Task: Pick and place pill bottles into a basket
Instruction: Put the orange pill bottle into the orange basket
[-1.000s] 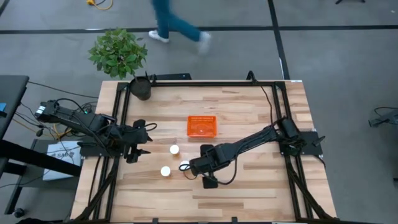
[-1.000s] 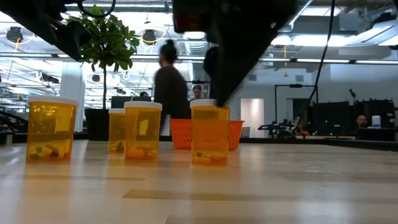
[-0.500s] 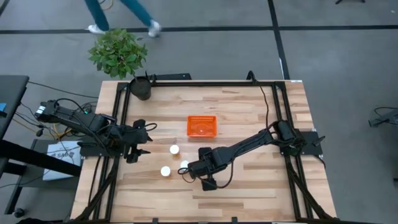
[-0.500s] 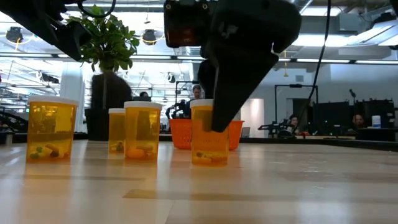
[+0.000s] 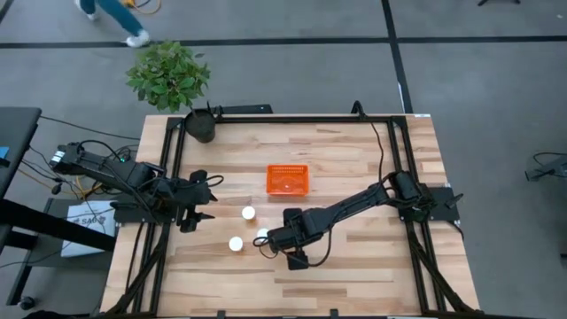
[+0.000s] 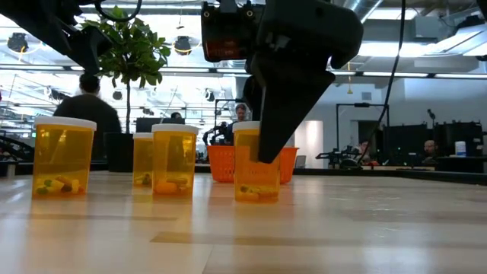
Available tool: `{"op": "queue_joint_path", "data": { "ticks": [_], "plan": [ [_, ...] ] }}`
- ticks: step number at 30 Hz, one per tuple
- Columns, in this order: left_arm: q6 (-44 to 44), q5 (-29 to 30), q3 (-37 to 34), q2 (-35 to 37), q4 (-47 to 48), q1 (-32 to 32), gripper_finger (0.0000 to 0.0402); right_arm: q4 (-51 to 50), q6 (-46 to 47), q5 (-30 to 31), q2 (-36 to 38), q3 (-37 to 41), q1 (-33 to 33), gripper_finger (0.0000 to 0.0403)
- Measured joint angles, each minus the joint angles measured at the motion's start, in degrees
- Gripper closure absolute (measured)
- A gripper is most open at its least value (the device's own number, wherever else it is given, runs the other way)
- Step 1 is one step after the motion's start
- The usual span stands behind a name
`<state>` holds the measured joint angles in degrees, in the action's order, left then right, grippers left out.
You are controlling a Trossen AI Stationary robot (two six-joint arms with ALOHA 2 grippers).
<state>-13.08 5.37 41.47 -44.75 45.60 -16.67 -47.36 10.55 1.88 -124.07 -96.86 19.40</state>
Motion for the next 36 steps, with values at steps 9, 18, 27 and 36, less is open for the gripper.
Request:
{"op": "queue_joint_path", "data": {
  "ticks": [9, 18, 27, 36],
  "plan": [
    [0.0, 0.0, 0.0, 0.0, 0.0, 0.0, 0.0145, -0.2, 1.9, 0.1, 0.0, 0.0, -0.4, 0.0101],
    [0.0, 0.0, 0.0, 0.0, 0.0, 0.0, 0.0145, -0.2, 3.6, -0.3, 0.1, 0.0, -1.7, 0.0101],
    [2.1, 0.5, 0.0, 0.0, 0.0, 0.0, 0.0145, -0.2, 3.6, -0.5, 0.1, 0.0, -1.7, 0.0132],
    [1.9, 1.5, 0.0, 0.0, 0.0, 0.0, 0.0145, -0.8, 4.5, -2.2, 0.1, -0.6, -1.7, 0.0195]
  ]
}}
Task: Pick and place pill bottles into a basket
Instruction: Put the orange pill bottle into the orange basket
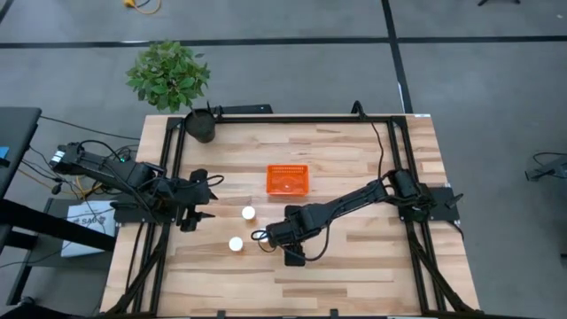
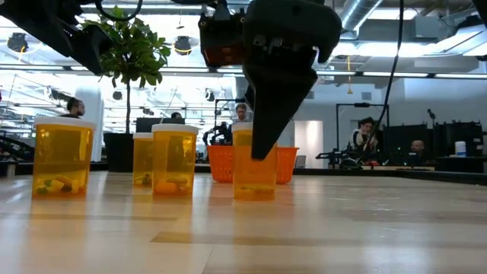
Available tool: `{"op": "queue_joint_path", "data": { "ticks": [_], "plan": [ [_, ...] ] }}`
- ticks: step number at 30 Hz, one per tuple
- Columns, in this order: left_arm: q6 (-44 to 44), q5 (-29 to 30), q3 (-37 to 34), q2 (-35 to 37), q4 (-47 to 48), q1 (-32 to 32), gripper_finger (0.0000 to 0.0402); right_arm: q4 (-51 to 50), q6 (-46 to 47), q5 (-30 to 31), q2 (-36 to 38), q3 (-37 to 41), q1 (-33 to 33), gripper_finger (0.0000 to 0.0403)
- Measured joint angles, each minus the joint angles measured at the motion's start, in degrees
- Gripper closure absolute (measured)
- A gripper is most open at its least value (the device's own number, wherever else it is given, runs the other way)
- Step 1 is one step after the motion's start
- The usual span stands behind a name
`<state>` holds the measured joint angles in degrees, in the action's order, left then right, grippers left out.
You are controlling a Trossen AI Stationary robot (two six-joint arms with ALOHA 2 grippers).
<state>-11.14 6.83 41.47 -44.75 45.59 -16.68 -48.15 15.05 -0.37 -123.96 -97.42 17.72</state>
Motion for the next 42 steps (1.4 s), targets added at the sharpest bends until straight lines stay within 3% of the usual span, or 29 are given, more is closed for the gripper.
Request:
{"op": "queue_joint_path", "data": {
  "ticks": [6, 13, 19, 29, 35, 42],
  "plan": [
    [0.0, 0.0, 0.0, 0.0, 0.0, 0.0, 0.0145, -1.9, 0.0, -1.1, 0.0, -3.0, -0.2, 0.0215],
    [-0.1, 0.0, 0.0, 0.0, 0.0, 0.0, 0.0145, -7.9, 0.1, -1.1, 0.0, -7.0, -0.8, 0.0183],
    [-0.1, 0.0, 0.0, 0.0, 0.0, 0.0, 0.0145, -12.4, -0.1, -1.1, 0.0, -9.6, -2.2, 0.0215],
    [-0.2, 0.0, 0.0, 0.0, 0.0, 0.0, 0.0145, -16.8, -0.8, -1.3, 0.4, -10.1, -6.1, 0.0184],
    [-0.3, 0.1, 0.0, 0.0, 0.0, 0.0, 0.0145, -17.0, -1.6, -3.6, 0.4, -10.1, -9.0, 0.0216],
    [-0.3, 0.1, 0.0, 0.0, -0.1, 0.0, 0.0145, -17.9, -2.5, -4.3, 0.4, -12.1, -11.8, 0.0201]
  ]
}}
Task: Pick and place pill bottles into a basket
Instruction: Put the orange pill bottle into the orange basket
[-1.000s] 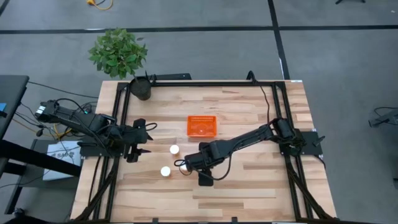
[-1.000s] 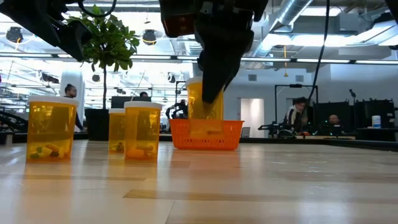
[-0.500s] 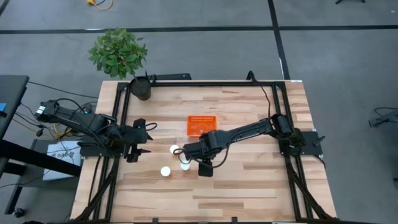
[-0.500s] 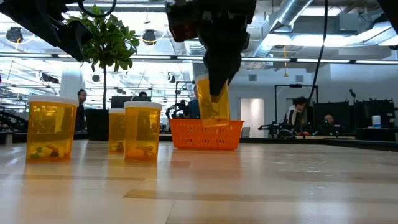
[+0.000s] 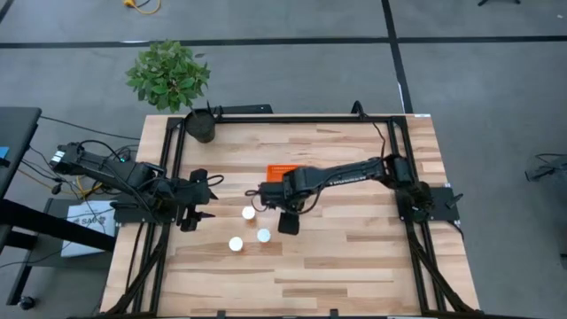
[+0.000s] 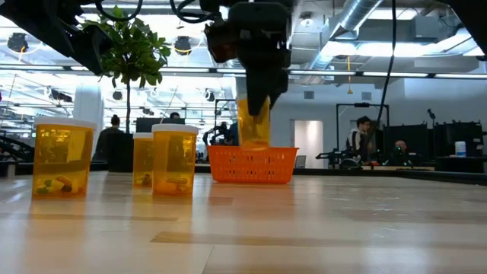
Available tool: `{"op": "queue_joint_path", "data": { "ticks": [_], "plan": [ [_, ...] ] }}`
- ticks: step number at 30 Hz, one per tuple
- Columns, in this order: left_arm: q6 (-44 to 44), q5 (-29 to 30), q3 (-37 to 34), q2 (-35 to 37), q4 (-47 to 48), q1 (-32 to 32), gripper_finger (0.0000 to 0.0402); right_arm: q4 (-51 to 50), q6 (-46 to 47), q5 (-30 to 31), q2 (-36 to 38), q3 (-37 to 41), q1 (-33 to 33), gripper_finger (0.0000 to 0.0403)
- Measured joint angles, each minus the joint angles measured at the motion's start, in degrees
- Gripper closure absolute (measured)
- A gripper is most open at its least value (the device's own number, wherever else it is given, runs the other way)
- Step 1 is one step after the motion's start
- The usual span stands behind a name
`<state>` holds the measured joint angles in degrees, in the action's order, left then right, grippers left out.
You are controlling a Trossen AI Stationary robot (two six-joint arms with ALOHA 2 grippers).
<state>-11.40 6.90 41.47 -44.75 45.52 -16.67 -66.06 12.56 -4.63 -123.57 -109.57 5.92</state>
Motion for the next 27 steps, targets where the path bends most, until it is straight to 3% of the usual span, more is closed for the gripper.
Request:
{"op": "queue_joint_path", "data": {
  "ticks": [4, 8, 13, 19, 27],
  "plan": [
    [0.0, 0.0, 0.0, 0.0, -0.1, 0.0, 0.0145, -1.3, -0.6, 0.0, 0.0, -3.4, -1.7, 0.0188],
    [0.3, 0.0, 0.0, 0.0, -1.6, 0.0, 0.0145, -2.6, -2.2, 0.1, 0.0, -7.1, -3.8, 0.0214],
    [0.5, 0.0, 0.0, 0.0, -4.9, 0.0, 0.0145, -3.2, -3.7, 1.1, 0.0, -9.9, -6.7, 0.0217],
    [0.7, 0.0, 0.0, 0.0, -6.0, 0.0, 0.0145, -3.2, -4.8, 2.5, 0.0, -9.9, -9.5, 0.0183],
    [0.7, 0.0, 0.0, 0.0, -6.0, 0.0, 0.0145, -2.2, -8.0, 2.5, -0.5, -10.0, -12.5, 0.0216]
  ]
}}
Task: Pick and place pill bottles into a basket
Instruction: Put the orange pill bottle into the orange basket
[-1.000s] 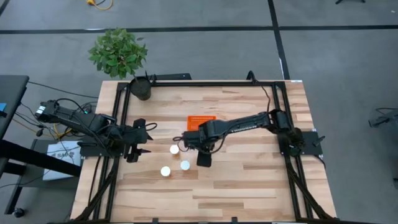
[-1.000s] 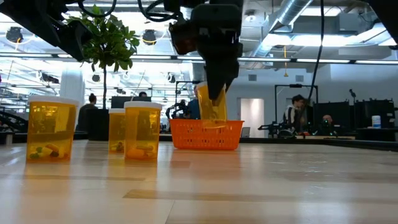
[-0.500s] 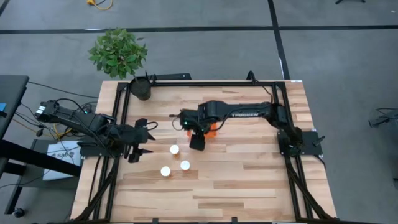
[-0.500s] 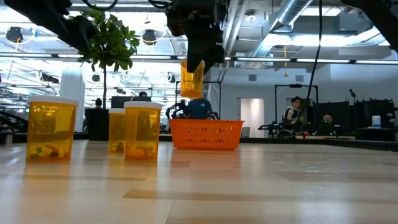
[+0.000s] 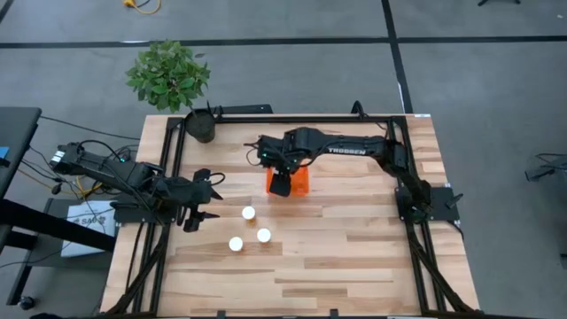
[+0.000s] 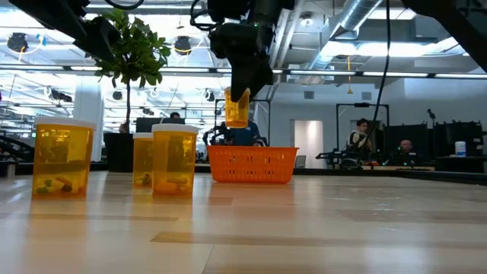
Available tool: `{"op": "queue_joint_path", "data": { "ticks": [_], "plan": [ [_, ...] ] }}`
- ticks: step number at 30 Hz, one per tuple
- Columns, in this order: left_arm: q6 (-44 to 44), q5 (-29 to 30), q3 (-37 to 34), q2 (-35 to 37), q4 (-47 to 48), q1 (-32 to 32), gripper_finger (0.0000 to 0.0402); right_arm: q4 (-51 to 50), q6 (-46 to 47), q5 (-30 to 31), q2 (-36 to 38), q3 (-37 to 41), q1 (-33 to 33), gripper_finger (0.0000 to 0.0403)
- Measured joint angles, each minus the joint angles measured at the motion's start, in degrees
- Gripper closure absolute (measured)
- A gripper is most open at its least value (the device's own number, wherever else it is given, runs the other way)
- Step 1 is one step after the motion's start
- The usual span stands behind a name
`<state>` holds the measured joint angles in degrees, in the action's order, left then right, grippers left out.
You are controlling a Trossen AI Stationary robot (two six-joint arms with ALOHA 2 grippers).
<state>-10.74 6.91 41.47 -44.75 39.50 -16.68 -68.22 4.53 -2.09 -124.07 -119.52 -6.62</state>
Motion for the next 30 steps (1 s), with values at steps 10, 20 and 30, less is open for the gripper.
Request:
{"op": "queue_joint_path", "data": {
  "ticks": [10, 20, 30],
  "plan": [
    [0.0, 0.0, 0.0, 0.0, 0.0, 0.0, 0.0145, 2.7, -0.3, 0.5, 0.0, 0.0, -2.5, 0.0201],
    [-0.1, 0.0, 0.0, 0.0, 0.0, 0.0, 0.0145, 5.8, -0.2, -0.6, 0.1, 5.9, -2.0, 0.0193],
    [-0.1, 0.0, 0.0, 0.0, 0.0, 0.0, 0.0145, 11.1, 1.3, -0.9, 0.0, 9.6, -2.0, 0.021]
  ]
}}
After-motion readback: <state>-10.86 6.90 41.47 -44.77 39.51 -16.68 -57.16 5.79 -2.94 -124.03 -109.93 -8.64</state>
